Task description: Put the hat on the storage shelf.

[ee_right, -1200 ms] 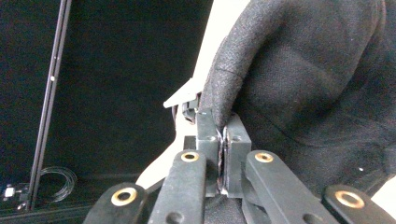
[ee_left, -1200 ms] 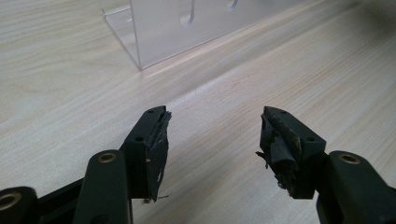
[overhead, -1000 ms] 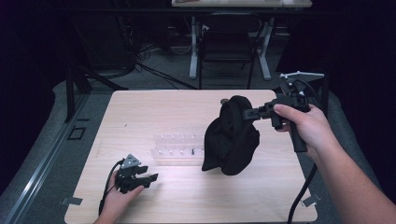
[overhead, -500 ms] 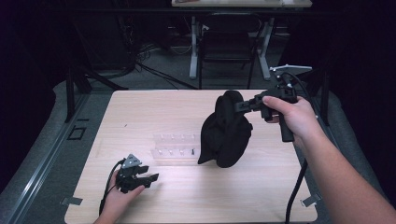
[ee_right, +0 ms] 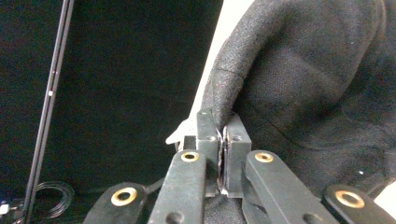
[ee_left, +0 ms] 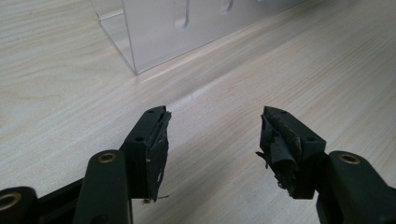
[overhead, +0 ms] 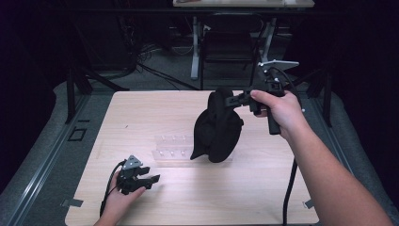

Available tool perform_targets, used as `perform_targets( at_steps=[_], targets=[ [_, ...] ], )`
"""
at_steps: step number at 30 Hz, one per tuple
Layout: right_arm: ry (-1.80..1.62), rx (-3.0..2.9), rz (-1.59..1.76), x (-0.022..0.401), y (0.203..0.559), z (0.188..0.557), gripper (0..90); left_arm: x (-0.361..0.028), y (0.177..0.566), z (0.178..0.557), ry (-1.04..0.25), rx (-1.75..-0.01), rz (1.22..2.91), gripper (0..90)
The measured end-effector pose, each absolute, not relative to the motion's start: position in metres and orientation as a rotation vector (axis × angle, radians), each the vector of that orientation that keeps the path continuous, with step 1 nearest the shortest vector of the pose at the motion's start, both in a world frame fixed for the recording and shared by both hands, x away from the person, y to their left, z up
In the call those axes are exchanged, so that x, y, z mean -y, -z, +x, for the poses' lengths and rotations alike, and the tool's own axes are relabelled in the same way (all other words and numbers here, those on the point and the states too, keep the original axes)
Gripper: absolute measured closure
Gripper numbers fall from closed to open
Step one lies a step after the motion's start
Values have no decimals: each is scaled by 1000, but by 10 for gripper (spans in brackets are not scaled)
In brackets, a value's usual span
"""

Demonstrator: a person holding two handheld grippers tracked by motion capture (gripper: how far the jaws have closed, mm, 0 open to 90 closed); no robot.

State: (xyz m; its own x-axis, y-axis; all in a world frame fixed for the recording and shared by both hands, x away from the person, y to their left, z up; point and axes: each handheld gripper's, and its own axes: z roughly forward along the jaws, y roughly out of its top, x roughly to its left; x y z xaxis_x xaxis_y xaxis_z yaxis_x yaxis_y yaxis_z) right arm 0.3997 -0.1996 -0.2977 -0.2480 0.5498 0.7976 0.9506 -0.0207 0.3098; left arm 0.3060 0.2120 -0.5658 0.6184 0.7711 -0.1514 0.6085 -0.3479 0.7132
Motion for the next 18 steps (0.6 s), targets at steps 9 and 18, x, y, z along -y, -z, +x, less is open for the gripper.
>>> perform_targets(
  at_steps=[9, 18],
  targets=[
    [1185, 1816, -1580, 192, 303, 410, 880, -212, 565, 306, -276, -1074, 2079, 420],
    [1163, 1829, -1596, 188, 307, 415, 880, -210, 565, 306, -277, -1066, 2082, 421]
  ],
)
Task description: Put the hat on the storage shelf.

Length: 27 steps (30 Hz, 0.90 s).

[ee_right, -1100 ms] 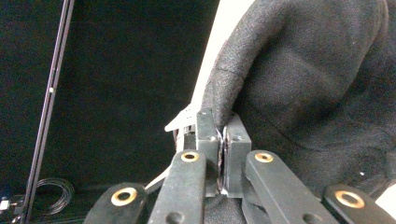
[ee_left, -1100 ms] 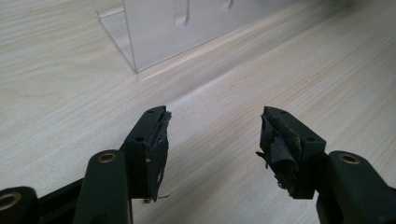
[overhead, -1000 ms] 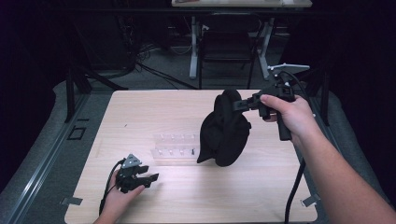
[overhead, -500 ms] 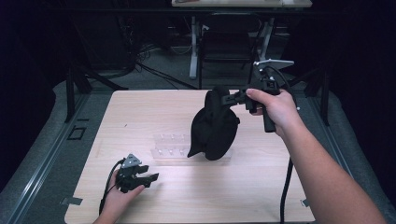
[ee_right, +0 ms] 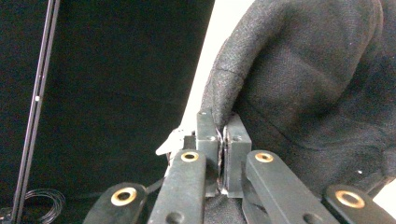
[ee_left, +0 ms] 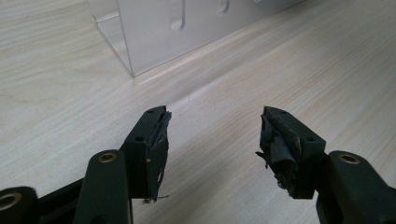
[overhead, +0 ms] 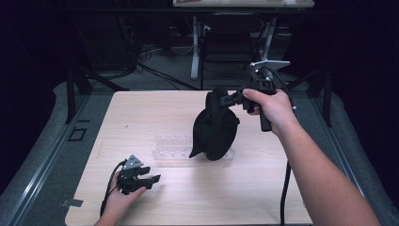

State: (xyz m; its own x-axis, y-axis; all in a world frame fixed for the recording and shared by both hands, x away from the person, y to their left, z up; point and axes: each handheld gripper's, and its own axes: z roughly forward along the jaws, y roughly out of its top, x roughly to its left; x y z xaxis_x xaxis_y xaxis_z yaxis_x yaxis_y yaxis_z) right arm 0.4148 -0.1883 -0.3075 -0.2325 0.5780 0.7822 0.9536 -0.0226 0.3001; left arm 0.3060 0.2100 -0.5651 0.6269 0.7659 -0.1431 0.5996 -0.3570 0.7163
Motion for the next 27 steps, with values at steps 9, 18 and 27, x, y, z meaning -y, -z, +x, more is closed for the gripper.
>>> perform_targets(
  at_steps=[9, 18, 27],
  targets=[
    [1195, 1798, -1602, 184, 310, 421, 880, -205, 558, 304, -293, -1026, 2058, 442],
    [1244, 1765, -1565, 169, 314, 426, 879, -190, 535, 300, -329, -928, 2010, 460],
    [1256, 1744, -1541, 162, 318, 428, 878, -162, 510, 312, -336, -830, 1987, 526]
  ],
)
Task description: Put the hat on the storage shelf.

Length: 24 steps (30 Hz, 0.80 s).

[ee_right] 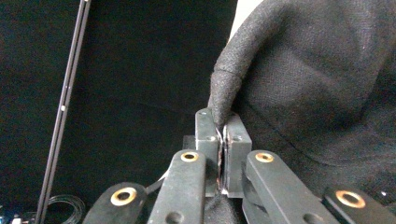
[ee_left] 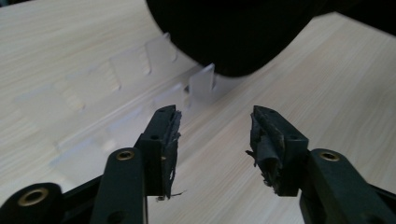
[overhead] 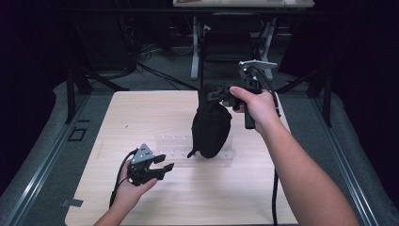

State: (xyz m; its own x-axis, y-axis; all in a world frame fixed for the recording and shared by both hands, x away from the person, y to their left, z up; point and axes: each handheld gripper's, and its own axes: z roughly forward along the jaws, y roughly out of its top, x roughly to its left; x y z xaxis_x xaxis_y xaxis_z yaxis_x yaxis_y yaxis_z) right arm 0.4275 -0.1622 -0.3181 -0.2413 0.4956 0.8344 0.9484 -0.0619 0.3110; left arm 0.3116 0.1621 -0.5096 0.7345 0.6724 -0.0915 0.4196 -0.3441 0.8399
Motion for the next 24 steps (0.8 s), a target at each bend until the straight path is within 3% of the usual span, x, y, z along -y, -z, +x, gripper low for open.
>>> perform_targets(
  at_steps=[15, 24],
  targets=[
    [1282, 1712, -1530, 160, 323, 427, 876, -100, 484, 319, -391, -655, 2039, 692],
    [1284, 1708, -1531, 157, 323, 427, 874, -94, 485, 322, -416, -653, 2046, 726]
  ],
)
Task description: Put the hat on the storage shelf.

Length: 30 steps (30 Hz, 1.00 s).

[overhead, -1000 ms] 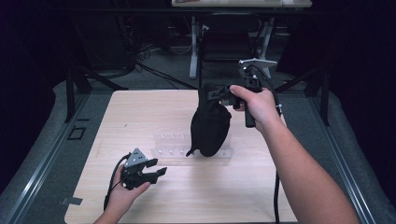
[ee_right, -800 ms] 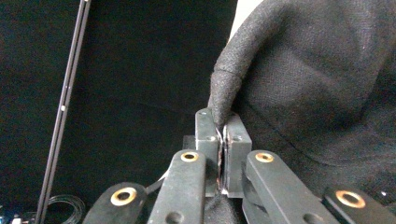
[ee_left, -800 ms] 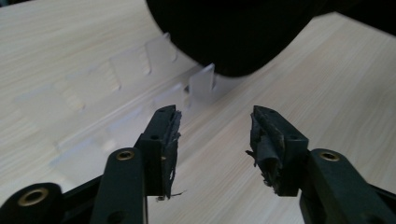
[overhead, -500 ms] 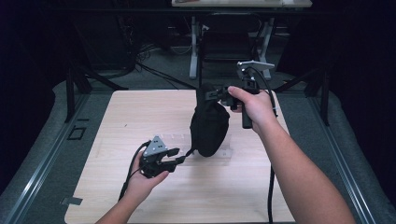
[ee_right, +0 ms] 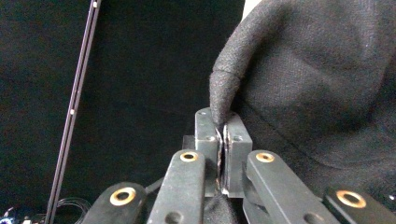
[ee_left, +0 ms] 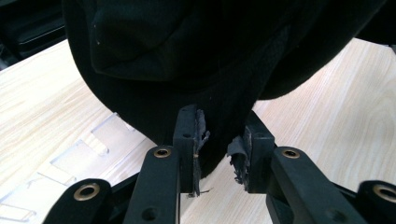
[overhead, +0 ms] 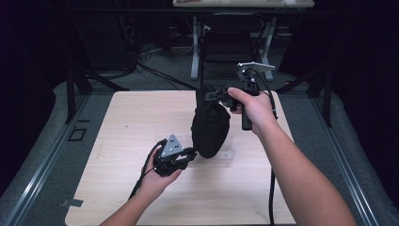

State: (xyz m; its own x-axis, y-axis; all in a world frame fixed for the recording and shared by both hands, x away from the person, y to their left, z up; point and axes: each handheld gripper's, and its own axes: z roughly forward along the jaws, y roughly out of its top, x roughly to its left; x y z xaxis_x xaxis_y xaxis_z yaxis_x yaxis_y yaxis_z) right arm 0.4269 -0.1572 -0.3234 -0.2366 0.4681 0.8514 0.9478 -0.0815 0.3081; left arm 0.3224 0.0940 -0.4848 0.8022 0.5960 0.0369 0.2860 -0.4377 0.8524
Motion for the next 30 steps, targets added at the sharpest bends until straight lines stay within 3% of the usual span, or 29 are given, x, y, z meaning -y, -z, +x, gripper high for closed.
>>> perform_targets(
  at_steps=[15, 30],
  targets=[
    [1300, 1698, -1528, 153, 324, 428, 874, -82, 474, 322, -463, -620, 2063, 734],
    [1307, 1712, -1509, 148, 321, 427, 841, -86, 474, 321, -509, -589, 2100, 819]
  ],
)
